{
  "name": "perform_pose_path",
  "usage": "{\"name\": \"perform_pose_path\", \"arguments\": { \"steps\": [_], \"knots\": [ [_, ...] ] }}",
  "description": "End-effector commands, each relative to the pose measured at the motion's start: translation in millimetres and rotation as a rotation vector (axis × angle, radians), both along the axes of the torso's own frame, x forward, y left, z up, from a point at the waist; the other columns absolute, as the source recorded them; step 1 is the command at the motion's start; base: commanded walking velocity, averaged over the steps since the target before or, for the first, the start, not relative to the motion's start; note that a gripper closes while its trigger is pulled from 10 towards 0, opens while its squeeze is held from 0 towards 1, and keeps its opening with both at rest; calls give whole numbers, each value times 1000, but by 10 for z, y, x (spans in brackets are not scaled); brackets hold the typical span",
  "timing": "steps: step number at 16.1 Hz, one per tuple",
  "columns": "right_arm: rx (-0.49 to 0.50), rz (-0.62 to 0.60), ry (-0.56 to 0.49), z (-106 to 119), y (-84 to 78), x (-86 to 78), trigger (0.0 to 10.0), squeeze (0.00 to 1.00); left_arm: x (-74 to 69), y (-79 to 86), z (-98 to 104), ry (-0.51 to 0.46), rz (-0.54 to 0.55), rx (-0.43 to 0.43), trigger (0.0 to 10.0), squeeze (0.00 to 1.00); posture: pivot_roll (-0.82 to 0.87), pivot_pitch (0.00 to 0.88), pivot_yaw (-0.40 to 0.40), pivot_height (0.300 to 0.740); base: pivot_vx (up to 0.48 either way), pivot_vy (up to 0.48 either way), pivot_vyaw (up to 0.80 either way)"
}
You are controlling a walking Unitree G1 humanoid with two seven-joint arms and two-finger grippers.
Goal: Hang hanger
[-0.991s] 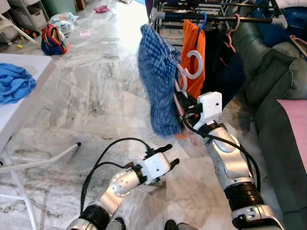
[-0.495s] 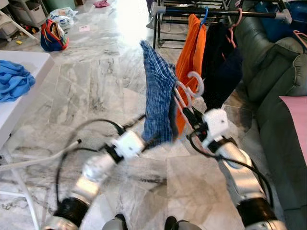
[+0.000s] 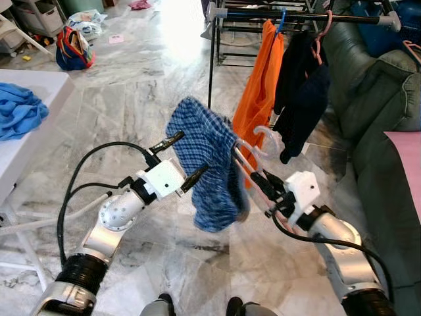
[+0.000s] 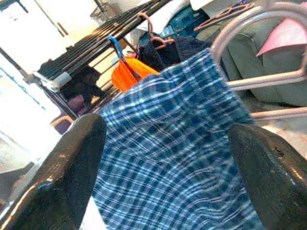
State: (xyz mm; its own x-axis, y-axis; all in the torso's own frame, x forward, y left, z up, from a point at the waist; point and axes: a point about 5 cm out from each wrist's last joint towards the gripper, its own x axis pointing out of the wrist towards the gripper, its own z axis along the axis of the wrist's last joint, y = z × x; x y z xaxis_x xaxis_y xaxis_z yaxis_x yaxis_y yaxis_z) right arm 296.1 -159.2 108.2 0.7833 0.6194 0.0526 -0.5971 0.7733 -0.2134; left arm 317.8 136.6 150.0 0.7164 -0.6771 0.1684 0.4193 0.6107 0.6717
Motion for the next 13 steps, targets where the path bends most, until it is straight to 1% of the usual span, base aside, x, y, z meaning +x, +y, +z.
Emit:
{"name": "perform_pose_path", "arguments": {
  "steps": [1,4,5,7,8,9,10,11,12,13],
  "knots": [
    [15,50,-19,59,-7,-36,10000,0,7,43,15,-14,-5,44,10000,1000,45,215,-4,740,0,0,0],
    [-6,151,32,9,2,-97,10000,0,23,76,48,-33,-34,118,10000,1000,52,212,-3,740,0,0,0],
    [-33,186,46,-12,-7,-116,10000,0,30,88,49,-39,-44,148,10000,1000,54,211,-2,740,0,0,0],
    [-54,230,68,-25,-36,-143,10000,0,22,100,13,-32,-76,207,10000,1000,55,211,-2,740,0,0,0],
    [-65,243,72,-27,-45,-151,10000,0,19,104,2,-30,-85,223,10000,1000,54,212,0,740,0,0,0],
    [-86,273,88,-34,-67,-170,10000,0,16,117,-18,-26,-98,255,10000,1000,52,212,1,740,0,0,0],
    [-138,316,105,-38,-123,-195,10000,0,22,139,-43,-9,-118,301,10000,1000,48,213,2,740,0,0,0],
    [-159,333,111,-30,-152,-198,10000,0,24,150,-63,8,-132,322,10000,1000,46,213,4,740,0,0,0],
    [-174,353,117,-22,-169,-204,10000,0,19,154,-87,26,-149,343,10000,843,45,215,4,740,0,0,0],
    [-205,392,125,-12,-183,-221,10000,0,5,162,-134,52,-178,380,10000,384,44,216,7,740,0,0,0]
  ]
}}
